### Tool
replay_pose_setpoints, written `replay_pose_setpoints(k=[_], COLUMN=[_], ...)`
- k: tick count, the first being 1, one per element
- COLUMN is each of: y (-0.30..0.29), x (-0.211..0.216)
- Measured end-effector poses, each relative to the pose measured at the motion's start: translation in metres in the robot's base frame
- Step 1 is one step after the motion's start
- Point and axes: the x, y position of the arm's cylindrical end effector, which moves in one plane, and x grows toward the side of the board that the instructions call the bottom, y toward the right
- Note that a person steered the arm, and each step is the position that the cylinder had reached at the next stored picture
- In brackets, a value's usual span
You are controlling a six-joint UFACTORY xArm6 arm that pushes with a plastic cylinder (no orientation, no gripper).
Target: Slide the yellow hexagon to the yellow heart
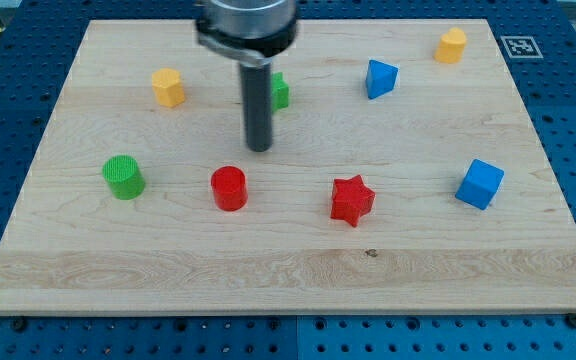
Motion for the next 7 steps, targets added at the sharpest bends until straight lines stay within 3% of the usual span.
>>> replay_pose_setpoints(k=[2,4,5,7], y=[-0.101,-0.139,-0.125,-0.084], x=[0.001,-0.027,-0.054,-0.056])
